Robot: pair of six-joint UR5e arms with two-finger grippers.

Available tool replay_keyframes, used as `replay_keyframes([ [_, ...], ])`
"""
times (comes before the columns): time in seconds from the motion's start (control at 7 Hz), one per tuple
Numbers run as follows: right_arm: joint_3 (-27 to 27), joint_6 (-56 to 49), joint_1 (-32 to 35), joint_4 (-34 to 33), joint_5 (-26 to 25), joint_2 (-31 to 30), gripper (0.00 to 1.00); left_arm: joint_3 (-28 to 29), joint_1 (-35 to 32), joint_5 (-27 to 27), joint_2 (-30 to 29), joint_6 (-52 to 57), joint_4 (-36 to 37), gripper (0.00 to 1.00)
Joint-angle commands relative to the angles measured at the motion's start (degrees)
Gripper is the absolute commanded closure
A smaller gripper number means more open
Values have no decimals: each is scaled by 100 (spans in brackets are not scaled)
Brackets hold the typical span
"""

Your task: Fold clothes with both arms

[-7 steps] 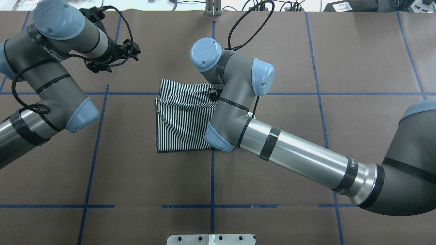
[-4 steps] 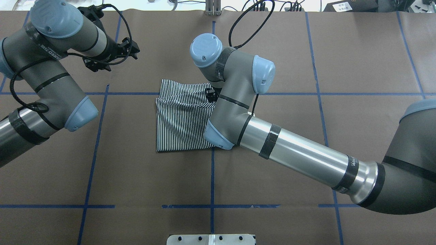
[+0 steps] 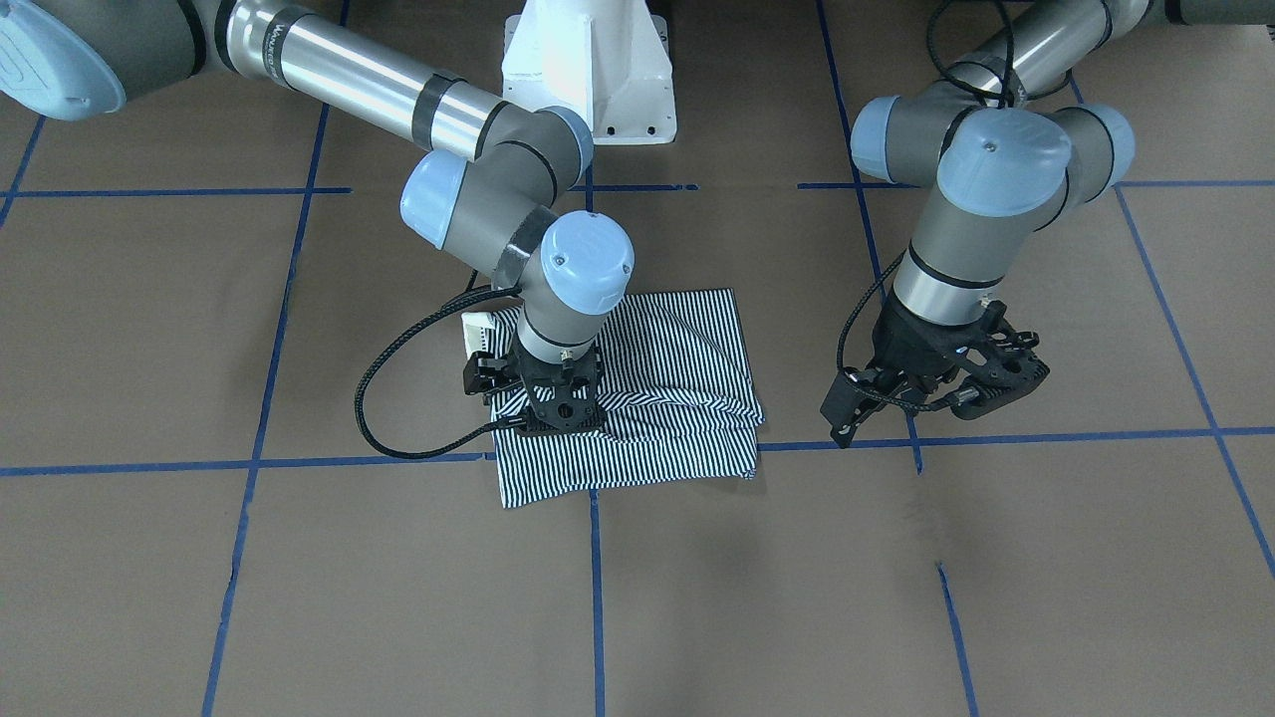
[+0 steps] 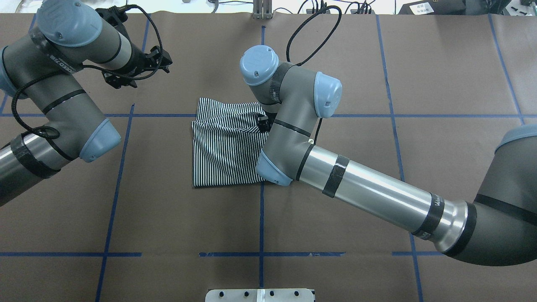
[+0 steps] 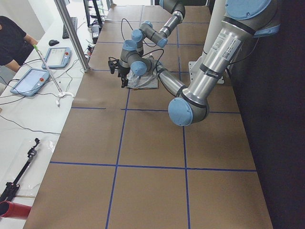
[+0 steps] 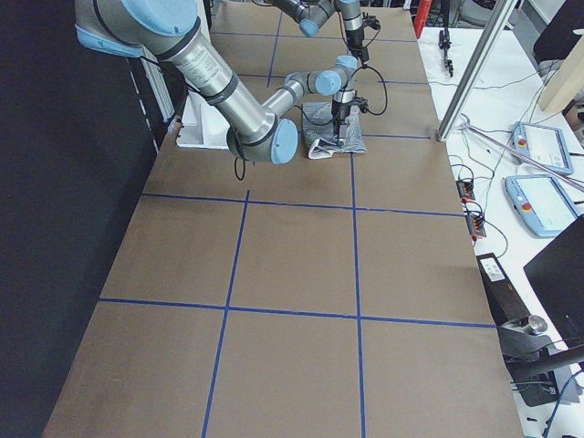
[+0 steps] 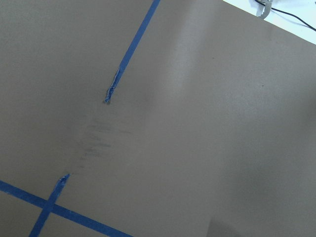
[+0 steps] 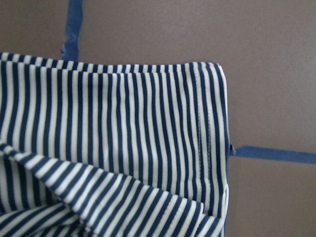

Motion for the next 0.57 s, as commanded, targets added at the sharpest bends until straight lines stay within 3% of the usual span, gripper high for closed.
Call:
replay_keyframes([
  [0.0, -61, -181, 218, 34, -454, -10, 0, -9, 4, -1, -7, -19, 0, 0],
  [0.43, -167, -1041, 1052, 130, -457, -107, 0, -167, 4, -1, -7, -19, 9, 0],
])
